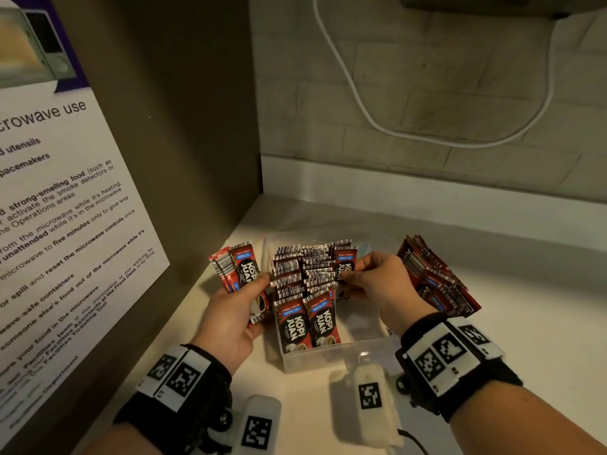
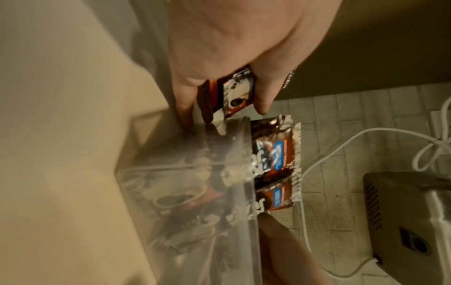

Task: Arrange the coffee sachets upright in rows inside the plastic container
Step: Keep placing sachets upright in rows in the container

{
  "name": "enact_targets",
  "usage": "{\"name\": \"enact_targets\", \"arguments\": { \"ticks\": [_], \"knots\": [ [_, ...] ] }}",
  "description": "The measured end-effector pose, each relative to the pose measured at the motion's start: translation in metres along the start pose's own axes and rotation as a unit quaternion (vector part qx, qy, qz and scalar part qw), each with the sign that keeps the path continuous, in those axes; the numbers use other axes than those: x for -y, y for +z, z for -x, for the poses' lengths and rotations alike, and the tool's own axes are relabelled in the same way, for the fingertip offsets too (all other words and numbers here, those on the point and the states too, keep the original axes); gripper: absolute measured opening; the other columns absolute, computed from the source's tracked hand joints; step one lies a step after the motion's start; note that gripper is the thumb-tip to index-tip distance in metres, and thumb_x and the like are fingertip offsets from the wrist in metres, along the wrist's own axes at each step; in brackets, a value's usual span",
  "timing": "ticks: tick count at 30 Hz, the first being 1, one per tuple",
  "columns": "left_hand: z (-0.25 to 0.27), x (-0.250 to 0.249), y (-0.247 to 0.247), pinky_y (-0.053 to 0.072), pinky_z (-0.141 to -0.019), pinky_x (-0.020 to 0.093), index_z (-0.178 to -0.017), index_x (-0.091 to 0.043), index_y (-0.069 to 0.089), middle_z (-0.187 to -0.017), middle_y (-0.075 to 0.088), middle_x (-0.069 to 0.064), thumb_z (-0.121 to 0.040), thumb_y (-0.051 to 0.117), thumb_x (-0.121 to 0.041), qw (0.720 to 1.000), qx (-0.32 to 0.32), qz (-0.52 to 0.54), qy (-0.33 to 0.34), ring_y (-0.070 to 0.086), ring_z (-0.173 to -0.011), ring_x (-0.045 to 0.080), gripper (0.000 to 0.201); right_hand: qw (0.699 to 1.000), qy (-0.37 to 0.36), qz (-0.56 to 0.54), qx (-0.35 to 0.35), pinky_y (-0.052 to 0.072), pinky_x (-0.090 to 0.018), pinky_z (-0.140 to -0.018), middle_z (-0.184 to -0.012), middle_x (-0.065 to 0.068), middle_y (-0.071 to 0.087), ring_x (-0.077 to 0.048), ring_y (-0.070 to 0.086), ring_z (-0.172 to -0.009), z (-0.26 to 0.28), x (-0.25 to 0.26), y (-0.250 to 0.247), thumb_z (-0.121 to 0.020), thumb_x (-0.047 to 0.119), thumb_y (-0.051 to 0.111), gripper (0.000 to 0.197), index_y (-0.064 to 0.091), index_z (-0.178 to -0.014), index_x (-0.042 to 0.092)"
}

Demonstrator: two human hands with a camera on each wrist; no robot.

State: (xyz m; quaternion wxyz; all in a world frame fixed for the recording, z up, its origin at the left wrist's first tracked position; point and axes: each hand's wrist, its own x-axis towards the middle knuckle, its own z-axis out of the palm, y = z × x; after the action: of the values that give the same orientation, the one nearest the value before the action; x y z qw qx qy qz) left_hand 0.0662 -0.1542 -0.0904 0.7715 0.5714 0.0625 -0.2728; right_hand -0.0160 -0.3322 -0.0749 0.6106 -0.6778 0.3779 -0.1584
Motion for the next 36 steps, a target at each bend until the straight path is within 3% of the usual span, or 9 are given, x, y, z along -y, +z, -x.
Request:
{"name": "enact_targets", "arguments": {
  "ticks": [4, 10, 20, 22, 24, 26, 29, 32, 36],
  "knots": [
    [-0.002, 0.003, -0.001, 0.055, -0.074, 0.043, -0.101, -0.013, 0.068, -0.093, 0.075, 0.007, -0.085, 0.069, -0.013, 1.000, 0.003, -0.010, 0.000, 0.070, -0.087, 0.023, 0.016, 1.000, 0.001, -0.002, -0.004, 0.057, -0.045, -0.079, -0.086, -0.019, 0.067, -0.031, 0.068, -0.079, 0.000, -0.004, 0.002, -0.079, -0.005, 0.069, 0.021, 0.052, -0.077, 0.007],
    [-0.002, 0.005, -0.001, 0.052, -0.090, 0.051, -0.108, -0.014, 0.068, -0.099, 0.075, 0.007, -0.084, 0.069, -0.011, 1.000, -0.001, -0.029, -0.004, 0.068, -0.099, 0.027, 0.024, 1.000, -0.017, -0.001, -0.013, 0.056, -0.045, -0.075, -0.082, -0.017, 0.064, -0.030, 0.065, -0.073, -0.002, -0.007, 0.003, -0.076, -0.006, 0.072, 0.026, 0.050, -0.075, 0.008],
    [0.001, 0.001, -0.004, 0.051, -0.092, 0.053, -0.100, -0.015, 0.068, -0.103, 0.073, 0.009, -0.085, 0.069, -0.009, 1.000, -0.010, -0.010, 0.001, 0.067, -0.100, 0.028, 0.017, 1.000, -0.024, -0.001, -0.017, 0.058, -0.047, -0.076, -0.089, -0.021, 0.066, -0.033, 0.069, -0.082, -0.005, -0.011, 0.002, -0.074, -0.004, 0.075, 0.027, 0.051, -0.077, 0.009],
    [0.001, -0.004, -0.007, 0.054, -0.086, 0.049, -0.095, -0.019, 0.066, -0.098, 0.072, 0.006, -0.082, 0.072, -0.009, 1.000, -0.028, 0.003, 0.014, 0.066, -0.096, 0.025, 0.017, 0.999, -0.026, -0.013, -0.021, 0.056, -0.039, -0.066, -0.081, -0.014, 0.063, -0.027, 0.066, -0.074, -0.002, -0.008, -0.002, -0.072, -0.004, 0.076, 0.031, 0.049, -0.079, 0.010],
    [0.002, -0.012, -0.009, 0.054, -0.065, 0.034, -0.091, -0.019, 0.063, -0.083, 0.066, 0.001, -0.082, 0.072, -0.011, 0.999, -0.036, 0.008, 0.033, 0.064, -0.076, 0.016, 0.016, 0.998, -0.045, -0.036, -0.023, 0.048, -0.029, -0.057, -0.076, -0.007, 0.058, -0.019, 0.060, -0.065, 0.004, 0.000, -0.006, -0.072, -0.002, 0.077, 0.032, 0.048, -0.081, 0.011],
    [0.007, -0.024, -0.008, 0.042, -0.047, 0.022, -0.087, -0.019, 0.061, -0.068, 0.060, -0.002, -0.082, 0.072, -0.012, 0.998, -0.031, 0.007, 0.057, 0.056, -0.054, 0.008, 0.014, 0.995, -0.088, -0.041, -0.032, 0.044, -0.026, -0.054, -0.075, -0.006, 0.055, -0.015, 0.054, -0.060, 0.012, 0.014, -0.010, -0.074, 0.006, 0.078, 0.030, 0.050, -0.083, 0.010],
    [0.017, -0.040, -0.001, 0.030, -0.035, 0.016, -0.083, -0.018, 0.058, -0.064, 0.056, -0.002, -0.085, 0.066, -0.010, 0.995, 0.012, -0.011, 0.101, 0.047, -0.047, 0.006, 0.011, 0.986, -0.146, -0.066, -0.036, 0.043, -0.022, -0.048, -0.071, -0.006, 0.054, -0.013, 0.050, -0.055, 0.030, 0.040, -0.014, -0.078, 0.013, 0.075, 0.021, 0.054, -0.082, 0.009],
    [0.033, -0.047, 0.012, 0.027, -0.033, 0.015, -0.080, -0.016, 0.057, -0.058, 0.056, -0.002, -0.086, 0.062, -0.003, 0.986, 0.098, -0.030, 0.135, 0.048, -0.049, 0.009, 0.015, 0.984, -0.151, -0.086, 0.042, 0.041, -0.025, -0.049, -0.074, -0.005, 0.057, -0.013, 0.053, -0.054, 0.051, 0.061, -0.010, -0.079, 0.020, 0.073, 0.018, 0.058, -0.082, 0.012],
    [0.052, -0.046, 0.027, 0.048, -0.044, 0.020, -0.090, -0.011, 0.068, -0.072, 0.072, 0.005, -0.069, 0.074, -0.003, 0.956, 0.228, -0.104, 0.154, 0.068, -0.058, 0.015, 0.023, 0.972, -0.145, -0.086, 0.162, 0.040, -0.024, -0.045, -0.071, 0.000, 0.063, -0.011, 0.054, -0.053, 0.076, 0.067, 0.000, -0.068, 0.027, 0.076, 0.035, 0.064, -0.094, 0.008]
  ]
}}
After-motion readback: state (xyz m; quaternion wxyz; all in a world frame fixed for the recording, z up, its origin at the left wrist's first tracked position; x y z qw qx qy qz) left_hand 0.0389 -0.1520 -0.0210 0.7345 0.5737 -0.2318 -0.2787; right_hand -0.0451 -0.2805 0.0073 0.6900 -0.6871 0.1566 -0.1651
